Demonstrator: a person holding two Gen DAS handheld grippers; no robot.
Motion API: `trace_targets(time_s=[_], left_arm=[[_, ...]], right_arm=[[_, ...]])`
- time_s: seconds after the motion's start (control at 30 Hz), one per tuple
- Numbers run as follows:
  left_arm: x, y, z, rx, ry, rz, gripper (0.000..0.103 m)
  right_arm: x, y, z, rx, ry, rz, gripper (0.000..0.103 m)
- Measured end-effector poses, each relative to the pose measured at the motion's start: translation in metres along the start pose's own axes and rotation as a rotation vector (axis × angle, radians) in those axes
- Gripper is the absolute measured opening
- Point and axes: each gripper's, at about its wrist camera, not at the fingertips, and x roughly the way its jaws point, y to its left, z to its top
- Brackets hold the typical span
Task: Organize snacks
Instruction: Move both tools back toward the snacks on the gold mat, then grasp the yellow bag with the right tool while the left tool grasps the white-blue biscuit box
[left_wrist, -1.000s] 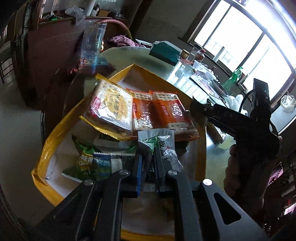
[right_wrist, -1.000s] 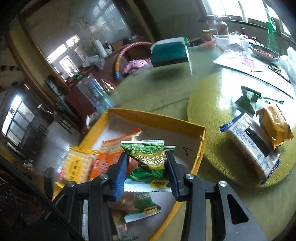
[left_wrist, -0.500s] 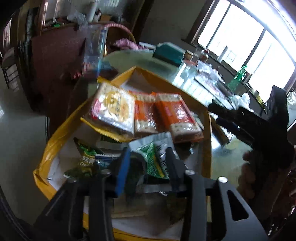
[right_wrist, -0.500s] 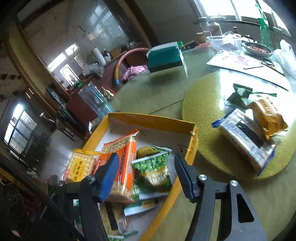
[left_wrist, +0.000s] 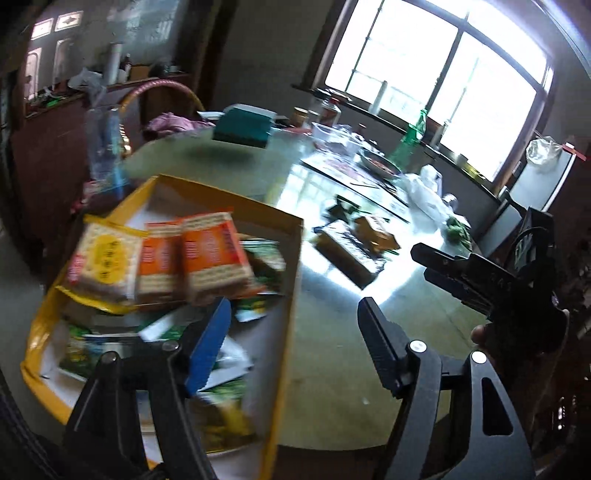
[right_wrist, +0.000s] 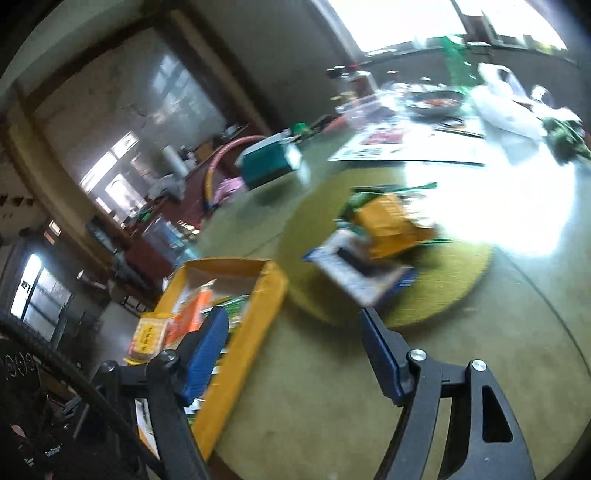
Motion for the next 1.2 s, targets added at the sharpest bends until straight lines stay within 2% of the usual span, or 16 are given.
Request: trace_targets(time_s=[0.17, 0.4, 0.6, 0.8, 0.87, 1.03, 1.2], left_arm=[[0.012, -0.021, -0.002, 0.013, 0.024, -0.011, 0.072], [0.015, -0.029, -0.008, 0.02, 0.041, -0.012, 0.072], [0.015, -0.029, -0.008, 0.015, 0.042, -0.004, 0.072], [0.014, -0.022, -0.006, 0.006, 0.041, 0.001, 0.072], [0.015, -0.019, -0.005, 0.001, 0.042, 0.0, 0.072], [0.019, -0.015, -0.004, -0.009, 0.045, -0.001, 0.072], [0.023, -0.013, -0.006, -0.015, 0.055, -0.004, 0.072]], right_arm=[[-0.006, -0.025, 0.014, -0.022, 0.001, -0.066, 0.073], [0.007, -0.031, 0.033, -0.094, 0.03, -0.124, 0.073], [0.035, -0.029, 0.054, -0.126, 0.058, -0.139, 0.073], [0.071, -0.039, 0.067, -0.183, 0.115, -0.227, 0.073], [0.073, -0.046, 0.071, -0.168, 0.109, -0.241, 0.073], [0.077, -0.06, 0.079, -0.138, 0.109, -0.251, 0.073], [0.098, -0.055, 0.08, -0.176, 0.139, -0.24, 0.073]])
